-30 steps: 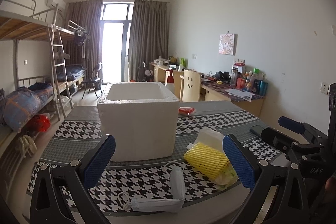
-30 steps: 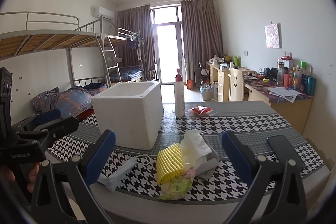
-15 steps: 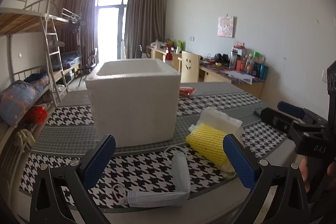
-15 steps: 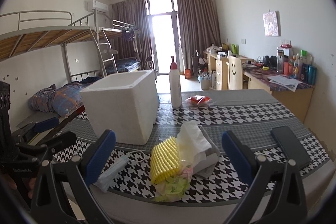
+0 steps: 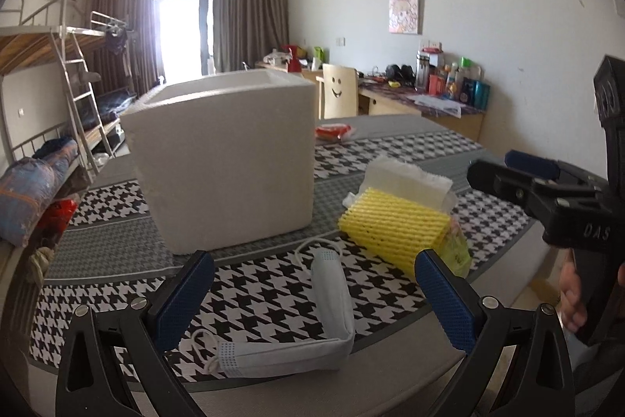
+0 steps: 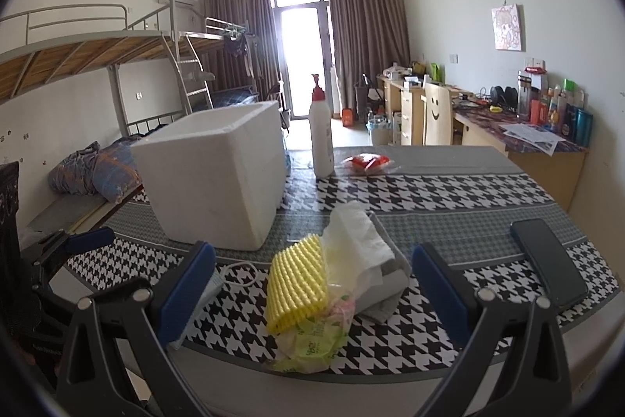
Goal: Organize soft objects
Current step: 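Grasp the blue face mask with the left tool while the right tool approaches the yellow sponge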
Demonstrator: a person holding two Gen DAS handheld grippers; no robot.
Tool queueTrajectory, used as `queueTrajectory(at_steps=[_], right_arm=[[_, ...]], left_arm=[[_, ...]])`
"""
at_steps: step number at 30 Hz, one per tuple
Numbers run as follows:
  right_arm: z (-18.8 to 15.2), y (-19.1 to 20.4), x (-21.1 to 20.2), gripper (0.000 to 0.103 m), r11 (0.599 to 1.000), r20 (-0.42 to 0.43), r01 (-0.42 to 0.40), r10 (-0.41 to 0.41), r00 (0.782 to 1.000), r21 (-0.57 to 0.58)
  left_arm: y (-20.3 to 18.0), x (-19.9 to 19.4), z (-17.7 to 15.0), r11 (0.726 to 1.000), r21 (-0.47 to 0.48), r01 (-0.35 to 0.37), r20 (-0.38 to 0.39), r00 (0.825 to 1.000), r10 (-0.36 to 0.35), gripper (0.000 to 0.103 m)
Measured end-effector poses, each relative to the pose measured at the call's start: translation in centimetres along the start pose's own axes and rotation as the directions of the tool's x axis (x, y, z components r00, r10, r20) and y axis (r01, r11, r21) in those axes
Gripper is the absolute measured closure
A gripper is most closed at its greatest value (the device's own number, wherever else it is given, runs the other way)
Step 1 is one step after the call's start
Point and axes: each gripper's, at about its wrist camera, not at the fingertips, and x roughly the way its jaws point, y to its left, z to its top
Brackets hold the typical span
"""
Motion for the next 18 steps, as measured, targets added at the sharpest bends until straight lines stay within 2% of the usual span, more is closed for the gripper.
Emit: queueTrajectory(at_steps=[9, 11, 18], right_arm=[[0.0, -1.0, 1.1, 0.001, 0.999, -0.023, 0.021, -0.020, 1.000, 0.027], [0.0, -1.2, 1.2, 0.001, 0.999, -0.025, 0.022, -0.021, 0.999, 0.034], [-0.6, -1.6, 1.7, 0.001, 0.998, -0.055, 0.049, -0.047, 0.997, 0.039]], left_arm=[[-0.4, 1.1, -1.1, 0.997, 0.078, 0.013, -0.072, 0.997, -0.008, 0.003], [-0.6, 1.1, -1.1, 0.994, 0.103, 0.019, -0.086, 0.996, -0.010, 0.008], [-1.3, 2.2, -1.9, 0.984, 0.169, 0.063, -0.169, 0.985, -0.034, 0.035]])
